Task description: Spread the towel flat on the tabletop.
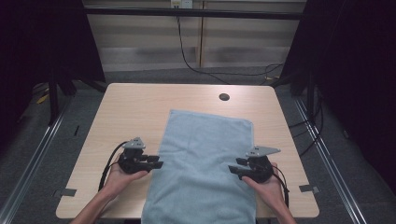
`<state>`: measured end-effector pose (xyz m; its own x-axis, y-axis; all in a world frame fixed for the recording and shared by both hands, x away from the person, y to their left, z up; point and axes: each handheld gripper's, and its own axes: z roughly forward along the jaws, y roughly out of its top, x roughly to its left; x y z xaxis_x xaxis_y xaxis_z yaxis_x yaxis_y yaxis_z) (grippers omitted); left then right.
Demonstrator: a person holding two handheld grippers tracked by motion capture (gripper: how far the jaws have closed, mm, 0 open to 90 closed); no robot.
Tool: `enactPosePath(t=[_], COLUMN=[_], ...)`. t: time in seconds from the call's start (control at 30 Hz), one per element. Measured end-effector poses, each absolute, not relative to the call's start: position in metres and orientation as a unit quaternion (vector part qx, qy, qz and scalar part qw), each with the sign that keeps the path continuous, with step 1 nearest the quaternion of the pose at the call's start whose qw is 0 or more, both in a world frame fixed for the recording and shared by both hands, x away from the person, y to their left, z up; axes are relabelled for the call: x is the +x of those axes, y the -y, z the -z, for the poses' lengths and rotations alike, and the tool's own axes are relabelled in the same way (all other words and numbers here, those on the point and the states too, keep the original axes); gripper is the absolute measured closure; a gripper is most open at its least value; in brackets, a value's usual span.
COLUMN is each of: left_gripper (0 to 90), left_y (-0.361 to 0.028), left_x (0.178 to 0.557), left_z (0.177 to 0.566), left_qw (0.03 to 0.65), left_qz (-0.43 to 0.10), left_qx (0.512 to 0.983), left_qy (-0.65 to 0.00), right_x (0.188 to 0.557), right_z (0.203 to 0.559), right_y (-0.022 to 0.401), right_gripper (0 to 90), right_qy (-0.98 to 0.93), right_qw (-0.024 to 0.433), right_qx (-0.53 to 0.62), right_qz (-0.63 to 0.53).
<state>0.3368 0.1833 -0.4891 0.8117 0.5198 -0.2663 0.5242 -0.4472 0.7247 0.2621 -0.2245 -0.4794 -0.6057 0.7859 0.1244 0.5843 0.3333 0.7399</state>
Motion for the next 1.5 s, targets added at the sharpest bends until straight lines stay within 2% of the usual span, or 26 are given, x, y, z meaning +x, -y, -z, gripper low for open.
enactPosePath(t=[0.07, 0.13, 0.3, 0.47, 0.73, 0.87, 1.0, 1.07, 1.1, 1.17, 1.23, 1.33, 1.5], left_gripper=[64.1, 68.3, 63.8, 61.8, 60.4, 73.4, 81.0, 81.1, 81.1, 81.1, 81.3, 82.0, 82.0], left_y=[-0.176, -0.170, -0.167, -0.177, -0.152, -0.151, -0.158, -0.162, -0.164, -0.167, -0.171, -0.176, -0.187], left_x=[0.345, 0.351, 0.356, 0.367, 0.369, 0.366, 0.362, 0.358, 0.355, 0.350, 0.343, 0.332, 0.311], left_z=[0.493, 0.494, 0.499, 0.497, 0.503, 0.503, 0.504, 0.504, 0.504, 0.504, 0.504, 0.502, 0.501], left_qw=[0.419, 0.421, 0.415, 0.430, 0.400, 0.395, 0.402, 0.403, 0.400, 0.402, 0.407, 0.399, 0.399], left_qz=[-0.007, -0.012, -0.023, -0.017, -0.053, -0.063, -0.052, -0.054, -0.056, -0.046, -0.040, -0.039, -0.028], left_qx=[0.856, 0.857, 0.860, 0.843, 0.866, 0.867, 0.866, 0.866, 0.869, 0.866, 0.862, 0.868, 0.871], left_qy=[-0.302, -0.297, -0.297, -0.323, -0.297, -0.296, -0.292, -0.291, -0.287, -0.295, -0.300, -0.294, -0.285], right_x=[0.273, 0.278, 0.283, 0.290, 0.309, 0.308, 0.307, 0.306, 0.305, 0.304, 0.302, 0.300, 0.286], right_z=[0.482, 0.482, 0.486, 0.491, 0.498, 0.501, 0.503, 0.503, 0.503, 0.503, 0.503, 0.503, 0.500], right_y=[0.221, 0.217, 0.216, 0.216, 0.220, 0.220, 0.213, 0.209, 0.207, 0.206, 0.203, 0.198, 0.191], right_gripper=[51.4, 50.9, 50.6, 49.4, 45.6, 45.2, 44.3, 46.9, 50.9, 68.3, 77.2, 81.8, 82.1], right_qy=[-0.809, -0.810, -0.810, -0.811, -0.804, -0.806, -0.807, -0.810, -0.810, -0.811, -0.814, -0.818, -0.829], right_qw=[0.128, 0.128, 0.127, 0.131, 0.136, 0.143, 0.159, 0.167, 0.165, 0.162, 0.162, 0.146, 0.126], right_qx=[0.424, 0.426, 0.432, 0.438, 0.452, 0.450, 0.451, 0.447, 0.448, 0.442, 0.432, 0.426, 0.410], right_qz=[-0.387, -0.382, -0.377, -0.365, -0.362, -0.356, -0.347, -0.340, -0.341, -0.348, -0.352, -0.358, -0.359])
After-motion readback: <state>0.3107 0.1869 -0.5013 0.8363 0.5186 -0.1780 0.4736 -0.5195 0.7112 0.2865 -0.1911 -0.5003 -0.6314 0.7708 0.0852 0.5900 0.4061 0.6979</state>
